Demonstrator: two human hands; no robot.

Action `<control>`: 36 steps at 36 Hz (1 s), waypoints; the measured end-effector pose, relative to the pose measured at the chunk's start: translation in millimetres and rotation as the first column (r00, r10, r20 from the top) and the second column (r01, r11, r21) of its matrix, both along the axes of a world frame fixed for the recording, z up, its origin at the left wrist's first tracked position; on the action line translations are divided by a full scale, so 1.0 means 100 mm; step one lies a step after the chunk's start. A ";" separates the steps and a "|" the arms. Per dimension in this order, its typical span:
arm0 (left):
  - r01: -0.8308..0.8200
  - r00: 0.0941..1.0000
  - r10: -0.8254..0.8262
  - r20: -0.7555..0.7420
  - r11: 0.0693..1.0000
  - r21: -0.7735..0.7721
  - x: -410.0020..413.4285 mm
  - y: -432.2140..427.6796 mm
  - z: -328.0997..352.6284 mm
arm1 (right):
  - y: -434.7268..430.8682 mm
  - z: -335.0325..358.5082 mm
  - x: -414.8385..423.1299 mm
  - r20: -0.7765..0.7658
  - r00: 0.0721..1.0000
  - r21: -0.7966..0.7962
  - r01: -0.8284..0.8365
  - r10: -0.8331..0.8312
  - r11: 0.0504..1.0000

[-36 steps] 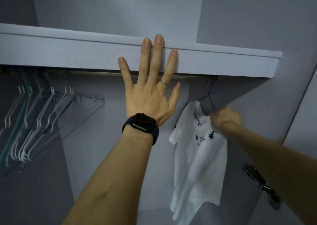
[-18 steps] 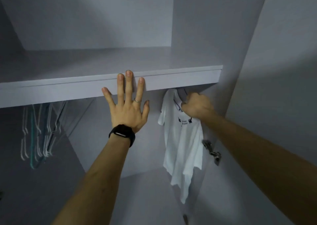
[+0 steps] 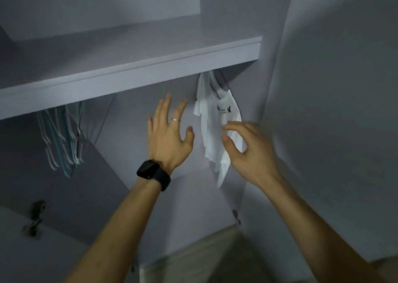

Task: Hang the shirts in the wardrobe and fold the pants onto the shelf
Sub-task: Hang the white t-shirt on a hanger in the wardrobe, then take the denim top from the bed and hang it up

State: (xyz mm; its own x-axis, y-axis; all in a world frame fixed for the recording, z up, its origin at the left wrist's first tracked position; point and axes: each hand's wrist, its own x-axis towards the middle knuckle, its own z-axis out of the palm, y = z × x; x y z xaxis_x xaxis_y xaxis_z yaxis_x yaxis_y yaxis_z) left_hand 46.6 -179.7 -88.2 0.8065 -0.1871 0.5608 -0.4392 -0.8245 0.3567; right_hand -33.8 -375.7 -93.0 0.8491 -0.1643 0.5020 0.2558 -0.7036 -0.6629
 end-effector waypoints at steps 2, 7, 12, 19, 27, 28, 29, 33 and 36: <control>0.046 0.997 -0.045 -0.057 0.999 0.013 -0.02 -0.03 -0.14 | -0.01 -0.09 -0.06 0.029 0.999 -0.053 0.038 -0.037 0.998; 0.182 0.965 -0.173 -0.199 0.983 0.025 -0.03 -0.08 -0.55 | 0.01 -0.41 -0.26 0.085 0.974 -0.207 0.223 -0.210 0.953; 0.375 0.891 -0.351 -0.288 0.927 0.028 -0.09 -0.29 -0.93 | -0.02 -0.72 -0.69 -0.029 0.928 -0.263 0.352 -0.372 0.898; 0.696 0.660 -0.635 -0.401 0.718 0.010 -0.55 -0.89 -1.35 | -0.02 -1.04 -1.62 -0.204 0.703 -0.279 0.626 -0.682 0.728; 0.957 0.261 -0.828 -0.497 0.290 0.020 -1.75 -1.70 -1.65 | 0.08 -1.29 -3.05 -0.198 0.325 -0.342 0.861 -0.925 0.376; 0.972 0.212 -0.835 -0.508 0.234 0.022 -1.91 -1.77 -1.67 | 0.10 -1.33 -3.22 -0.203 0.274 -0.346 0.878 -0.940 0.331; 0.984 0.163 -0.842 -0.514 0.176 0.024 -2.10 -1.86 -1.69 | 0.13 -1.37 -3.41 -0.220 0.216 -0.348 0.894 -0.951 0.284; 1.000 0.012 -0.858 -0.514 0.007 0.011 -2.72 -2.11 -1.77 | 0.27 -1.50 -3.99 -0.306 0.014 -0.316 0.942 -0.952 0.115; 0.994 -0.083 -0.831 -0.550 -0.107 0.012 -3.26 -2.34 -1.84 | 0.34 -1.61 -4.47 -0.365 -0.116 -0.293 0.956 -0.924 -0.004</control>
State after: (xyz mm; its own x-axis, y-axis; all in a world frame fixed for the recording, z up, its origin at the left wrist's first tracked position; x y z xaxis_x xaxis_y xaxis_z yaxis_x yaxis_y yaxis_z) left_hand -279.4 -413.4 -272.6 -0.2915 -0.9563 0.0225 -0.8077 0.2587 0.5298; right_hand -480.8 -341.4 -254.1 -0.1207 -0.9760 0.1815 -0.8806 0.0208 -0.4734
